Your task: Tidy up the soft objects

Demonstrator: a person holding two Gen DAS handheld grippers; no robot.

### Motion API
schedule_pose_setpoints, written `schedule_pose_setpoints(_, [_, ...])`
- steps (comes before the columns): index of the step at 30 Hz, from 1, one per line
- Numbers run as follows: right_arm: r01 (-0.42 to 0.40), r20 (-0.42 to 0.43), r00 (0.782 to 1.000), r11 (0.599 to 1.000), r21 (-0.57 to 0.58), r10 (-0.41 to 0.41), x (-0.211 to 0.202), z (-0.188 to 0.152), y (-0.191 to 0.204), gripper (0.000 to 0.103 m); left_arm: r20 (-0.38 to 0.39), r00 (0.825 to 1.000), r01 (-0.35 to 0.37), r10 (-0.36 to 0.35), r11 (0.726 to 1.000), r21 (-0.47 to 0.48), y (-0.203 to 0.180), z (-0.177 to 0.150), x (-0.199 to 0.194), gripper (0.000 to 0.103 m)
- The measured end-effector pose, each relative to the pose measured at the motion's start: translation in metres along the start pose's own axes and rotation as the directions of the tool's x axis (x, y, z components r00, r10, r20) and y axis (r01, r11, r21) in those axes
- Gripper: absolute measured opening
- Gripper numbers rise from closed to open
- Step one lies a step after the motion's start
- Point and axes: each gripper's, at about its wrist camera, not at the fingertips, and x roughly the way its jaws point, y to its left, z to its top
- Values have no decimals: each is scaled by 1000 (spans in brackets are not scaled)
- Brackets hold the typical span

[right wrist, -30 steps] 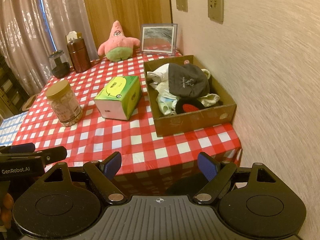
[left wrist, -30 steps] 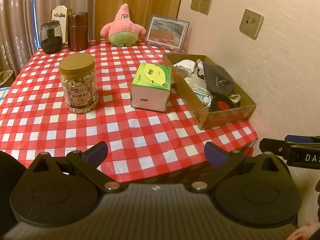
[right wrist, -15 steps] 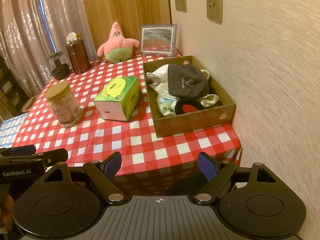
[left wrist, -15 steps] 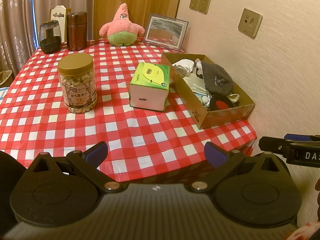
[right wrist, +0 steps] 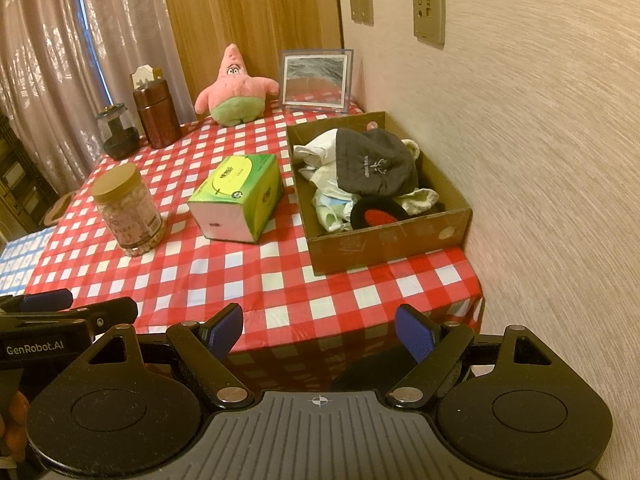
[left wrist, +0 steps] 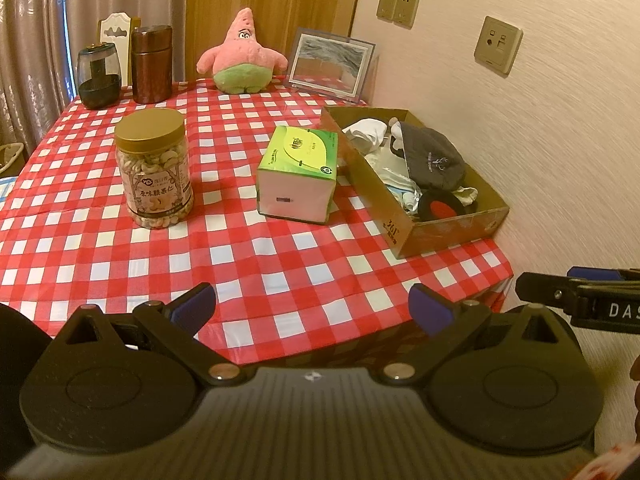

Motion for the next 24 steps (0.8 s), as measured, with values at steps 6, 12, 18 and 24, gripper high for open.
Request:
schedule_pose_setpoints(6, [1, 2, 1000, 1000, 0, -1, 0, 0, 0, 83, 0, 1000, 0, 0, 1000, 0, 0, 0, 0, 102])
schedule_pose_setpoints(12, [1, 1, 1000, 1000, 0, -1, 0, 0, 0, 83, 0, 1000, 1, -1, 1000, 1, -2, 0, 0, 102])
schedule_pose_setpoints(18, [0, 2, 1000, 1000, 0, 0, -1, 0, 0, 83, 0, 1000, 1, -1, 1000, 1, -3, 0, 1, 102])
schedule_pose_setpoints(24, [1, 1, 1000, 1000, 1, -1, 0, 0, 0, 83, 12, 1000, 12, -13, 1000, 13, -4, 0, -1, 102])
